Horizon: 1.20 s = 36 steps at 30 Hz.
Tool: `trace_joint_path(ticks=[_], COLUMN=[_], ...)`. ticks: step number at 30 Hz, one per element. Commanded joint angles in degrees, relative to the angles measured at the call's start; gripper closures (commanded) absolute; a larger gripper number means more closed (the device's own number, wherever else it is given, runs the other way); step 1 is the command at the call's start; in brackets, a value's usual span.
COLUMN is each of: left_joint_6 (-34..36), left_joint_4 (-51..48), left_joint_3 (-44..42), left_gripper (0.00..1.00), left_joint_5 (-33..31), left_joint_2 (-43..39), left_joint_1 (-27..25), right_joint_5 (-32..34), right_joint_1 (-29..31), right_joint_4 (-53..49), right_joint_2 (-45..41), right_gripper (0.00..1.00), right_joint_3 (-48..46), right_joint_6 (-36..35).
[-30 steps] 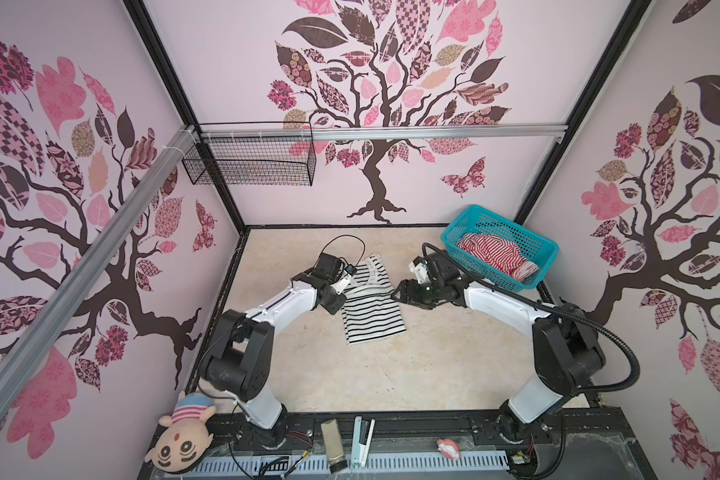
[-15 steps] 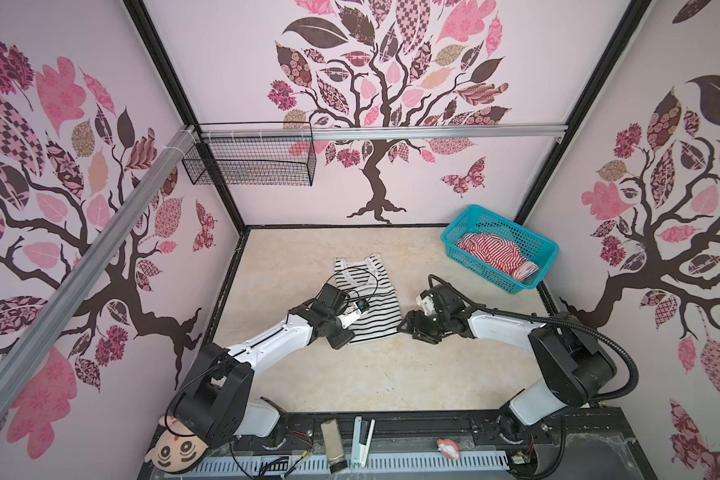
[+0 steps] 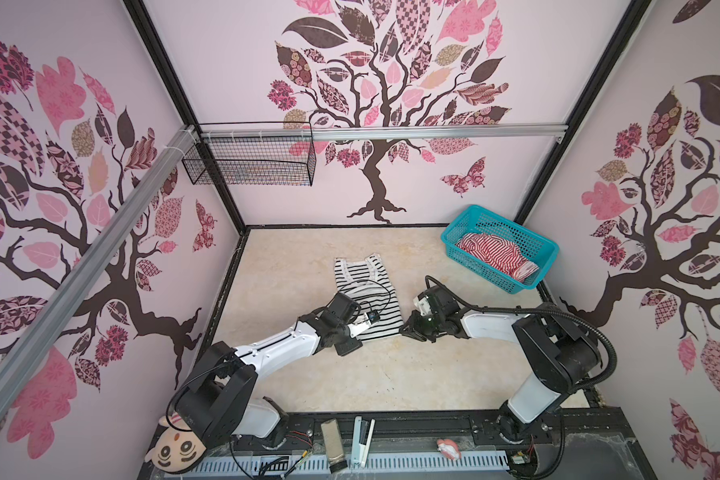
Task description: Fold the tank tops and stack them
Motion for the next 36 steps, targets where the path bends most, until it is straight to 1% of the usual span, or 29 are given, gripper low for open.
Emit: trace_joint_path(ticks=[1,4,6,9,13,14,15,16,19,23,24,26,30,32,36], left_joint_6=[1.6,2.0,2.4,3.0,2.9,2.8,2.7,2.7,3.1,3.8,3.8,3.2,0.9,-0.1,-1.4], left_joint_4=[3.7,5.0,4.7,4.8,5.4,5.1,4.3,2.6,-2.6,-7.5,-8.8,-12.6,-20.5,-23.4,-28.7], left_joint_3=[-2.2,-1.9,-1.3,-0.6,-0.2,0.0,0.5,1.1,2.8,3.8,4.6,6.6,12.3,15.0,20.7], left_gripper=[0.36,0.36,0.36,0.36,0.38,0.39,0.44,0.53,0.77,0.97,1.00,1.00,1.00,0.98,0.95], left_joint_5=[-4.4,-6.4,-8.0,-9.4,-9.2,-8.9,-8.7,-7.7,-3.9,0.3,1.9,5.9,16.4,21.4,29.9], left_joint_2=[1.2,2.9,4.9,7.2,8.7,9.1,9.7,10.2,10.8,8.9,8.2,6.9,5.0,4.9,5.5], left_joint_1=[-2.1,-2.2,-2.2,-2.2,-2.2,-2.2,-2.2,-2.2,-2.2,-2.2,-2.2,-2.2,-2.2,-2.3,-3.5], right_joint_5=[0.2,0.9,1.1,1.2,1.1,1.1,1.1,1.1,1.3,1.5,1.7,2.0,3.1,3.5,4.7], right_joint_1=[0.1,0.1,0.1,0.1,0.2,0.1,0.1,0.1,0.1,0.1,0.2,0.1,0.1,0.1,0.1], right_joint_4=[1.7,0.4,-0.6,-1.3,-1.8,-1.8,-2.1,-2.3,-2.9,-3.4,-3.6,-4.7,-7.7,-9.9,-17.0], right_joint_2=[0.2,-1.1,-1.6,-2.1,-2.6,-2.7,-2.9,-3.0,-3.8,-5.4,-6.1,-8.1,-14.7,-18.3,-25.9], right_gripper=[0.91,0.98,1.00,1.00,1.00,1.00,1.00,1.00,1.00,1.00,1.00,1.00,1.00,1.00,1.00], right_joint_3=[0.7,0.8,1.2,1.6,2.1,2.2,2.2,2.4,2.8,3.2,3.2,3.2,1.9,1.4,1.8], right_joint_6=[1.1,0.9,0.6,0.3,0.4,0.5,0.5,0.4,0.5,0.8,0.9,0.9,1.0,0.8,-0.6])
